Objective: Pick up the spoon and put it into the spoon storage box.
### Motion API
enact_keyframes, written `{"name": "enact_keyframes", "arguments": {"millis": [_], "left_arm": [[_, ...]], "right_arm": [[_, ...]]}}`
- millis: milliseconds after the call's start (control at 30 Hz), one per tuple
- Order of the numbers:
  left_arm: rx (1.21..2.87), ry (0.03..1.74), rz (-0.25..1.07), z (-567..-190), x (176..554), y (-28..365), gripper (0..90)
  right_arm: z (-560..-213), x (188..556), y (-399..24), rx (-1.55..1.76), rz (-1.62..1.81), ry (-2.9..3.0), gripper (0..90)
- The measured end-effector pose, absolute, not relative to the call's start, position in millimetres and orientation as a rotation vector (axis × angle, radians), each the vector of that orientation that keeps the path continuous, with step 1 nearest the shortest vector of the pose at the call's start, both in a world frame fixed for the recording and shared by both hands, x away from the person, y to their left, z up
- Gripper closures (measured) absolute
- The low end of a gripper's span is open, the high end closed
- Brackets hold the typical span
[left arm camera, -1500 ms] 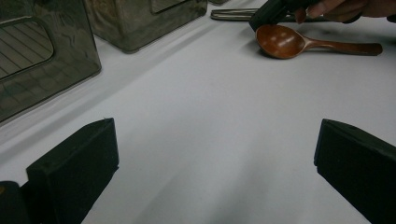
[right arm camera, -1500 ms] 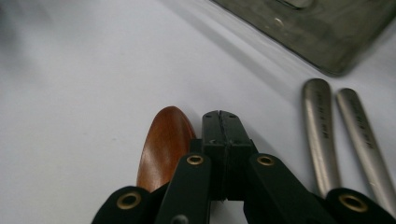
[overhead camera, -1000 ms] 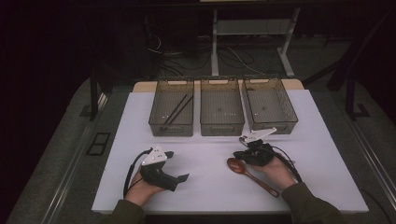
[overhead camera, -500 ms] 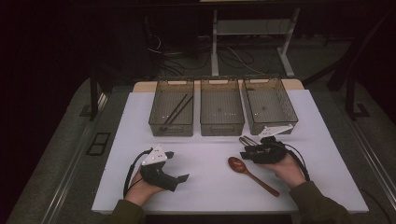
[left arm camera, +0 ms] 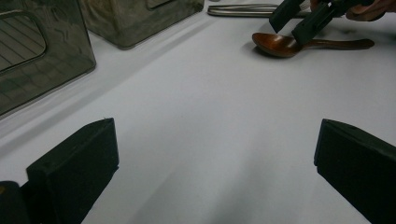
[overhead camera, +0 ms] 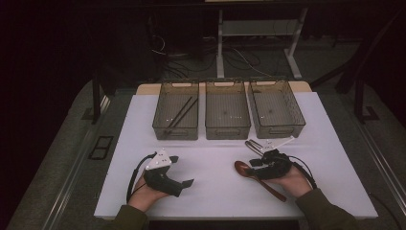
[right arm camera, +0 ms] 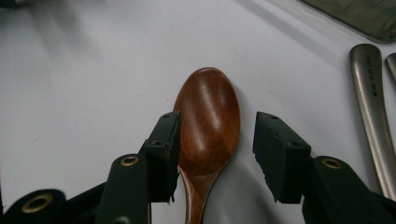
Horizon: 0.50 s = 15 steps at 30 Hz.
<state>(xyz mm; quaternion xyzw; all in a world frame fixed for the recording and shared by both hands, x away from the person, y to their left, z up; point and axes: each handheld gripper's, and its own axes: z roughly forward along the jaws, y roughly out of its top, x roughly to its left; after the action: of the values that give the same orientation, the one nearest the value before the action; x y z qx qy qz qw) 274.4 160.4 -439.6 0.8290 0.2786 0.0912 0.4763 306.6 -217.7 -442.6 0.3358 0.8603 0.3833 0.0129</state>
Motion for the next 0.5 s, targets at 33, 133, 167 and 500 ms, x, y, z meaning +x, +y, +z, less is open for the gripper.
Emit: {"name": "enact_keyframes", "arguments": {"millis": [33,133,167,500], "left_arm": [[2.026,0.680,0.223,-439.7,274.3,160.2,0.0],[2.025,0.682,0.221,-439.8,274.2,159.8,0.0],[2.027,0.682,0.220,-439.7,274.2,159.9,0.0],[2.028,0.681,0.221,-439.6,274.1,159.8,0.0]], "right_arm": [[-443.3,306.2,-216.6,1.043,1.178,2.684,50.6],[-444.7,305.3,-214.2,1.015,1.150,2.701,51.2],[-445.1,305.0,-213.5,1.002,1.144,2.705,51.3],[-445.8,300.9,-206.7,0.935,1.132,2.741,59.3]]}}
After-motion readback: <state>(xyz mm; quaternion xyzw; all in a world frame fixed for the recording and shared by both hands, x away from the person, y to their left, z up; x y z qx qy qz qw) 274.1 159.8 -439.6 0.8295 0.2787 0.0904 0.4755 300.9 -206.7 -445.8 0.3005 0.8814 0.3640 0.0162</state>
